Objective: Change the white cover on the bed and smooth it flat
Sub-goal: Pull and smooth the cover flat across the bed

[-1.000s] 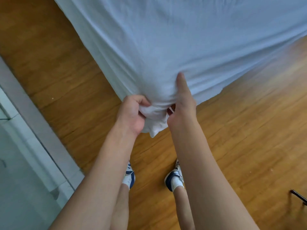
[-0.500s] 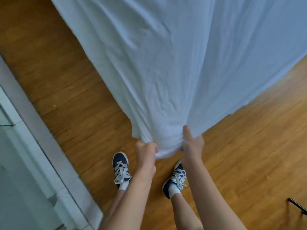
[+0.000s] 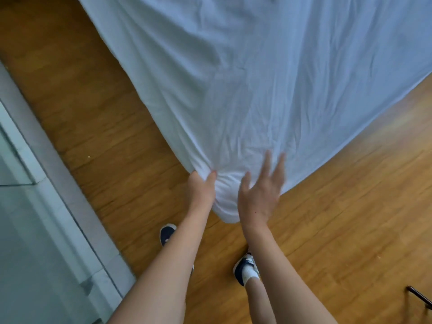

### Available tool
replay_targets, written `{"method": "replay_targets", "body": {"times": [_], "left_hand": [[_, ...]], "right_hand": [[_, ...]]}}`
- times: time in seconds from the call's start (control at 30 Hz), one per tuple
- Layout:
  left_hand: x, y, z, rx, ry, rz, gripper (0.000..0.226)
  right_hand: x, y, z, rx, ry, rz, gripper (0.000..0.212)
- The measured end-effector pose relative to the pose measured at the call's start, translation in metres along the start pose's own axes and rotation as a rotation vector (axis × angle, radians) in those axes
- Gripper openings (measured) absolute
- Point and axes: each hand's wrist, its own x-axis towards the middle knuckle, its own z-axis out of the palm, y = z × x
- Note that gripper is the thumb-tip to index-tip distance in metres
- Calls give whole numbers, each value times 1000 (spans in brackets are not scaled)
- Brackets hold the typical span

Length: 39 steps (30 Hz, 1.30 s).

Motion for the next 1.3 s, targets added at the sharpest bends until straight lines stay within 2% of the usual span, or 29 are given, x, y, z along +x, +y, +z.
{"method": "replay_targets", "body": {"times": [0.07, 0.1, 0.17, 0.23, 0.33, 0.43, 0.53, 0.67, 0.87, 1.0, 1.07, 1.17, 1.23, 1.3], "left_hand": [[-12, 11, -20, 149, -77, -61, 21], [-21, 15, -36, 252, -101, -63, 22], [-39, 19, -76, 461, -158, -22, 21], [-53, 21, -120, 568, -238, -16, 25], [-58, 45, -184, 758, -301, 43, 27], [-35, 89, -231, 953, -285, 189, 28], [13, 146, -248, 1078, -270, 387, 30], [105, 228, -246, 1166, -257, 639, 33], [241, 326, -232, 1234, -284, 905, 38], [306, 389, -218, 1303, -295, 1099, 38], [340, 418, -205, 1356, -361, 1220, 41], [406, 450, -172, 1507, -535, 1379, 52], [455, 460, -151, 1600, -634, 1460, 66], [492, 462, -134, 1634, -664, 1599, 70]], "right_hand": [[-1, -19, 0, -93, -448, -121, 64], [-3, -27, -3, -143, -599, -107, 65], [-9, -53, -20, -155, -672, 57, 59], [-19, -87, -45, -129, -651, 204, 53], [-34, -142, -74, -110, -645, 245, 51], [-33, -194, -81, -55, -560, 240, 49], [-6, -231, -65, -24, -441, 270, 48], [62, -275, -8, 10, -315, 252, 45], [199, -339, 88, 5, -124, 209, 44], [282, -356, 114, -19, 6, 295, 43], [312, -356, 125, -48, -24, 352, 52], [343, -345, 159, -99, -145, 534, 78], [352, -336, 189, -179, -112, 603, 86], [360, -330, 217, -314, 5, 606, 81]]}}
